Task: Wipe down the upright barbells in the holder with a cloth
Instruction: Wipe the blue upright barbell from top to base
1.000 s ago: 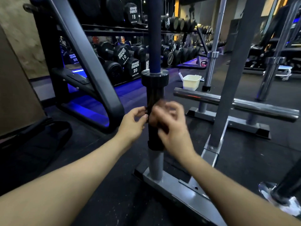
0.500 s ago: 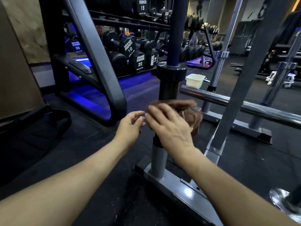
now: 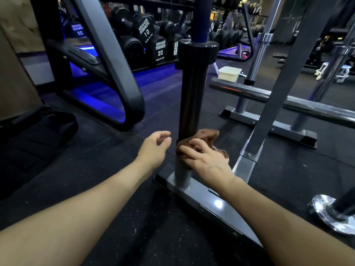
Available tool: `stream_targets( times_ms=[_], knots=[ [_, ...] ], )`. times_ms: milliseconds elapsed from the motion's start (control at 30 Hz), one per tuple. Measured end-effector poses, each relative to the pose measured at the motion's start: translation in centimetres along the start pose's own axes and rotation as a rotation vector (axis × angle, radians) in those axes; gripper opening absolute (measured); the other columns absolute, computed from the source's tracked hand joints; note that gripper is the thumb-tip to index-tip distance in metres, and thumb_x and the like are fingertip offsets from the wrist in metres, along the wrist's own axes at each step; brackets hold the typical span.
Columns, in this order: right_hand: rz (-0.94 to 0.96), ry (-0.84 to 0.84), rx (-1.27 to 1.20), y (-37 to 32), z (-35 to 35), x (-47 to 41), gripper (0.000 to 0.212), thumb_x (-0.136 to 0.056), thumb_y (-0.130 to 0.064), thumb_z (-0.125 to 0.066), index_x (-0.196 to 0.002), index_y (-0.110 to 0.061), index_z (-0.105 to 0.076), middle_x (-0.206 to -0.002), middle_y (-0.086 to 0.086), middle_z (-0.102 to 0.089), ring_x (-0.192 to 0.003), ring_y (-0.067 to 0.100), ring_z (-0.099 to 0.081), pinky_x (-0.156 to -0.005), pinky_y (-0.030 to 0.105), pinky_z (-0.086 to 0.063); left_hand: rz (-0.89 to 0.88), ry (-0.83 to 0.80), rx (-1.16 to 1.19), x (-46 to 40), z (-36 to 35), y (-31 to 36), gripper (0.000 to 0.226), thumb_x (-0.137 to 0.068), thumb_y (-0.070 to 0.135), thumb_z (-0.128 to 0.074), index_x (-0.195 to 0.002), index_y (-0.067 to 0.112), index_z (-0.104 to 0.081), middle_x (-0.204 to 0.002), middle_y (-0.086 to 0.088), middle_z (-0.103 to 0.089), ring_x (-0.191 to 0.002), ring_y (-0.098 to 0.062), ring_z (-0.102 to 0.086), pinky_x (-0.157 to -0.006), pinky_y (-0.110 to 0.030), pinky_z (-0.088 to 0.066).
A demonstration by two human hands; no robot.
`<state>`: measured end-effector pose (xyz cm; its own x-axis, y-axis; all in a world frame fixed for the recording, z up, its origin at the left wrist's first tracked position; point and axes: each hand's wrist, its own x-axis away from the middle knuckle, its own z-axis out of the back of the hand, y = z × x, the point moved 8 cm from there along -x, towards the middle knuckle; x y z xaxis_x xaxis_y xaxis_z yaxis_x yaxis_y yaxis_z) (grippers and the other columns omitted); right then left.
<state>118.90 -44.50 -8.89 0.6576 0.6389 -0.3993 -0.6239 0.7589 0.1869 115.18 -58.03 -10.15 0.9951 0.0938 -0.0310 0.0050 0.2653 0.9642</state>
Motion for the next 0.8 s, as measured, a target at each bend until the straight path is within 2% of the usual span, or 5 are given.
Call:
stream_targets(
  times_ms=[167,300,467,700,800],
  knots=[
    [-0.355,0.066,-0.247,4.7,-0.1,2.8,0.028,-0.094,-0.026,-0.049,-0.117,-0.038,-0.059,-0.131,-0.016,-0.045,-0.116,0.004,-0.037,-0.092,0.038,-0.048,0.026,-0.01,-0.017,0.5,-0.8,-0.9,0.021,-0.095,0.025,-0.055,-0.115,0.028,-0.06,-0.102,0.008,-0.061,-0.109,-0.017,-0.057,-0.101,-0.045,-0.045],
    [-0.499,0.251,-0.406,6.6,2.1,1.7,0.054,-0.075,0.005,-0.057,-0.124,-0.016,-0.062,-0.133,0.001,-0.048,-0.115,0.027,-0.045,-0.097,0.03,-0.041,0.013,-0.026,-0.032,0.7,-1.3,-0.6,0.027,-0.095,0.023,-0.056,-0.122,0.021,-0.059,-0.097,0.013,-0.057,-0.105,-0.014,-0.057,-0.1,-0.044,-0.046],
    [-0.733,0.197,-0.687,5.6,-0.6,0.3,0.053,-0.08,0.006,-0.053,-0.13,-0.011,-0.058,-0.132,0.006,-0.051,-0.12,0.024,-0.051,-0.093,0.008,-0.027,0.009,-0.031,-0.04,1.1,-0.7,-0.7,0.027,-0.094,0.025,-0.056,-0.121,0.024,-0.059,-0.102,0.013,-0.057,-0.109,-0.015,-0.055,-0.101,-0.044,-0.045],
    [-0.549,0.129,-0.648,3.4,1.8,2.2,0.048,-0.076,0.005,-0.06,-0.12,-0.014,-0.066,-0.117,-0.005,-0.057,-0.108,0.011,-0.054,-0.091,0.005,-0.032,-0.021,-0.093,-0.049,1.5,-1.8,-1.1,0.03,-0.095,0.021,-0.055,-0.124,0.028,-0.056,-0.113,0.012,-0.056,-0.113,-0.013,-0.054,-0.103,-0.042,-0.044],
    [-0.596,0.299,-0.667,5.4,3.5,2.7,0.05,-0.069,0.009,-0.061,-0.113,-0.014,-0.069,-0.108,-0.005,-0.058,-0.1,0.007,-0.054,-0.089,-0.001,-0.03,-0.028,-0.111,-0.042,1.6,-2.1,-1.1,0.03,-0.096,0.021,-0.054,-0.124,0.029,-0.056,-0.116,0.012,-0.057,-0.113,-0.012,-0.054,-0.103,-0.042,-0.044]
  ],
)
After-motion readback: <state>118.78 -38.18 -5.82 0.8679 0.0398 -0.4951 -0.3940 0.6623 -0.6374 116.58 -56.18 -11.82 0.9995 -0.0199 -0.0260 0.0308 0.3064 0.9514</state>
